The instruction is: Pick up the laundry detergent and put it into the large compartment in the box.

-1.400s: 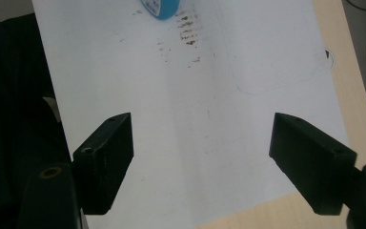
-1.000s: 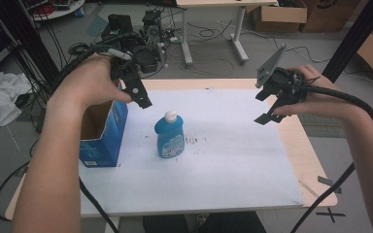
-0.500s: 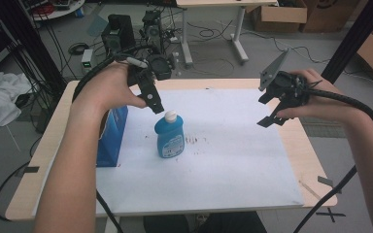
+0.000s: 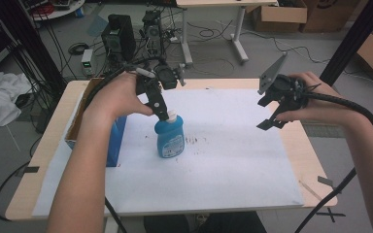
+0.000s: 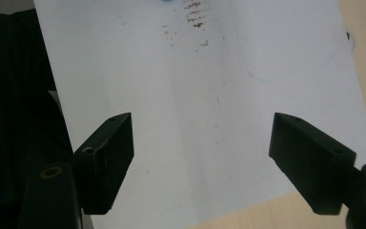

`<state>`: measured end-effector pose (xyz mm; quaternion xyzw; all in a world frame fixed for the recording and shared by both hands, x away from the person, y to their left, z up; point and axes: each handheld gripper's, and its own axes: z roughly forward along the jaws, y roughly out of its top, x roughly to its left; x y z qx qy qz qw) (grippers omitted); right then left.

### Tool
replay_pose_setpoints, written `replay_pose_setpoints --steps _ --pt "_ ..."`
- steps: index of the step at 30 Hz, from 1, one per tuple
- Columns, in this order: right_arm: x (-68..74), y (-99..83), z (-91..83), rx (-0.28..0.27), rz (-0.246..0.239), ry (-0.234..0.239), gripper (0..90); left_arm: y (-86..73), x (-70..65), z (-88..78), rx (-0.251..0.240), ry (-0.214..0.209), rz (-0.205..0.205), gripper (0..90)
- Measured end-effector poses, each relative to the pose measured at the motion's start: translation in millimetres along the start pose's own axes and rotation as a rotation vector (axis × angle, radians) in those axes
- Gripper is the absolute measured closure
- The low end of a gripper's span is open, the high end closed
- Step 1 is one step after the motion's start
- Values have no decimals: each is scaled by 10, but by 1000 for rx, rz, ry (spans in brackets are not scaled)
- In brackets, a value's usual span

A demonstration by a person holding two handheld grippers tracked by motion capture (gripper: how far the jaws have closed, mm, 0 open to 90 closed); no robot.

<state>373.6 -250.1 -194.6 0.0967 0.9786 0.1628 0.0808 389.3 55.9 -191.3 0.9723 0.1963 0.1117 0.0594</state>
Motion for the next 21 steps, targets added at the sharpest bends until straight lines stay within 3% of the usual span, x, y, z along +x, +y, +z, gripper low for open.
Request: replay_pose_setpoints --steps 21 --pt "-1 -70 63 18 13 13 233 191 -19 382 56 -37 -23 159"
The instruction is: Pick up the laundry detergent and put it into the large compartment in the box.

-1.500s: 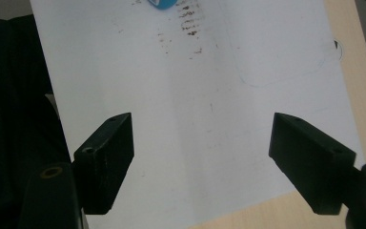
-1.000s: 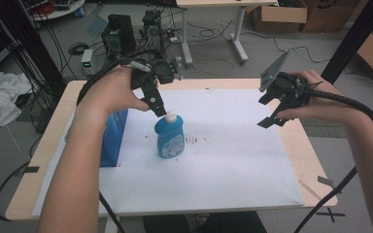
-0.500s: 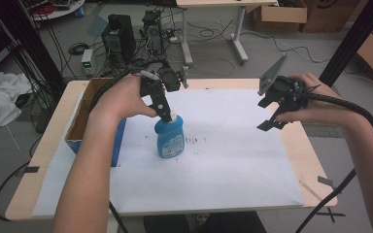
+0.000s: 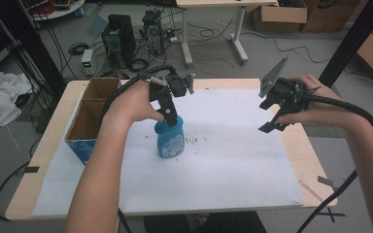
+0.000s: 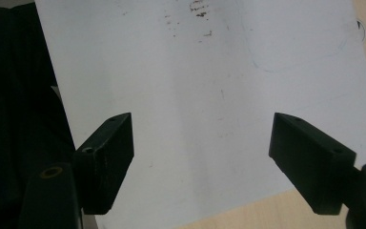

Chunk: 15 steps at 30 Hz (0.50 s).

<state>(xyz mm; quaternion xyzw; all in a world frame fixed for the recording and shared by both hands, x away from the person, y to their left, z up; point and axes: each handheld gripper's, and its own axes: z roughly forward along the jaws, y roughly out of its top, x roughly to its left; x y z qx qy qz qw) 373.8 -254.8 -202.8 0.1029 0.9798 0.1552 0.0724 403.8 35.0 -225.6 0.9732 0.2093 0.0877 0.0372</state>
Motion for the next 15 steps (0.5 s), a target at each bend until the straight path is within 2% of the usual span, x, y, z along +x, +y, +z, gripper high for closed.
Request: replay_pose_setpoints --steps 15 --pt "-7 -27 27 8 -1 4 233 51 -4 269 34 -14 -8 161"
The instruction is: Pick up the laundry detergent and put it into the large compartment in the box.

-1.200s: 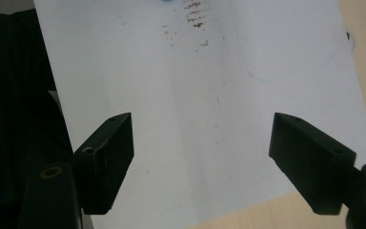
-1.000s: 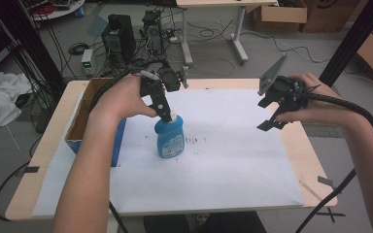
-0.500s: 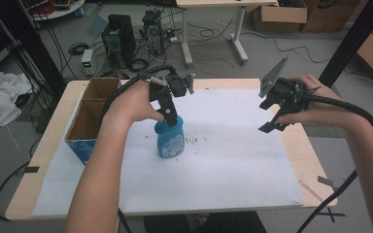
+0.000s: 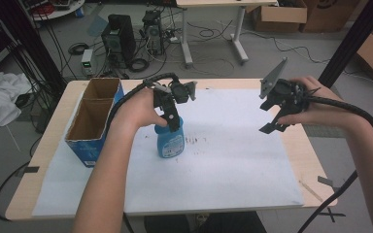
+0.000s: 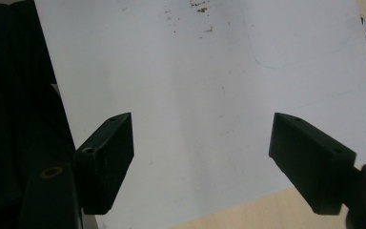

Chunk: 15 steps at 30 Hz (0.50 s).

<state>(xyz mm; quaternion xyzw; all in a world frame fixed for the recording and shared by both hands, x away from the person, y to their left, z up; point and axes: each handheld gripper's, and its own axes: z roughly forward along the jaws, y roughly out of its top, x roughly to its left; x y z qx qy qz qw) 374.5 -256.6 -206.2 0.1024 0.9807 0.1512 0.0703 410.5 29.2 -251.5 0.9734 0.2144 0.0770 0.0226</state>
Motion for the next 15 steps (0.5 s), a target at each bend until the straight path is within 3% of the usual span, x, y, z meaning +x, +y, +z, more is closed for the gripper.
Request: replay_pose_setpoints --steps 15 --pt "-13 -21 30 4 -2 5 234 32 -24 209 6 -23 -7 163"
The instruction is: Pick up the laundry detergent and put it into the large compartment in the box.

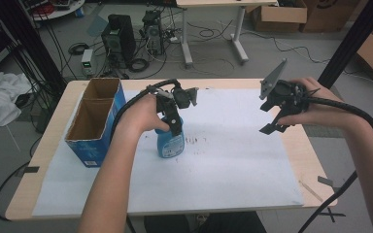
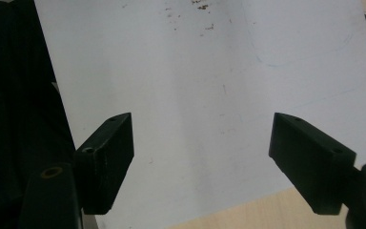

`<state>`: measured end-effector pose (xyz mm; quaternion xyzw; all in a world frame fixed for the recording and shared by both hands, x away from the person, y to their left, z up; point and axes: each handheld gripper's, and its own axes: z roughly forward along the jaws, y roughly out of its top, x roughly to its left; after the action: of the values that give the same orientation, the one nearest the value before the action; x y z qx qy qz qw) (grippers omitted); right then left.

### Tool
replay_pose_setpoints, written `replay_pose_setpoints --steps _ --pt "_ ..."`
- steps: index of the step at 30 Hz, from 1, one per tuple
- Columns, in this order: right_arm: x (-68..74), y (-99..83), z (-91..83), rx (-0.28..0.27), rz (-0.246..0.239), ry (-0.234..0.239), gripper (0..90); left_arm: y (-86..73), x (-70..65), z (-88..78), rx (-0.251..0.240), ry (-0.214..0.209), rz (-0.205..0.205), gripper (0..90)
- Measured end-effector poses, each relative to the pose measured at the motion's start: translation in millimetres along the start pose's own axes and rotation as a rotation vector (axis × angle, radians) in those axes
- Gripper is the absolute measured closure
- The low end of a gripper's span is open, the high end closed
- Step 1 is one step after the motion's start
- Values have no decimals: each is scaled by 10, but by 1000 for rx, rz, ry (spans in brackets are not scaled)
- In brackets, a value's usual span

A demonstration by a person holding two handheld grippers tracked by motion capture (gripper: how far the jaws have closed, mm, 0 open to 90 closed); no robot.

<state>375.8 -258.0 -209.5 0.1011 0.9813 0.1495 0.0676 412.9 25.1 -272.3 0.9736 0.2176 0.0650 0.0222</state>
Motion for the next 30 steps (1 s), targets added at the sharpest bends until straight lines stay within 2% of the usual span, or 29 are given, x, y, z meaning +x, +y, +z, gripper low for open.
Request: replay_pose_setpoints --steps 6,20,30 --pt "3 0 21 1 -5 -3 237 4 6 66 3 9 -1 181" --pt "0 -31 53 8 -4 2 241 14 11 154 8 -12 -19 244" --pt "-9 -45 88 14 0 3 241 27 6 189 24 -13 1 311"
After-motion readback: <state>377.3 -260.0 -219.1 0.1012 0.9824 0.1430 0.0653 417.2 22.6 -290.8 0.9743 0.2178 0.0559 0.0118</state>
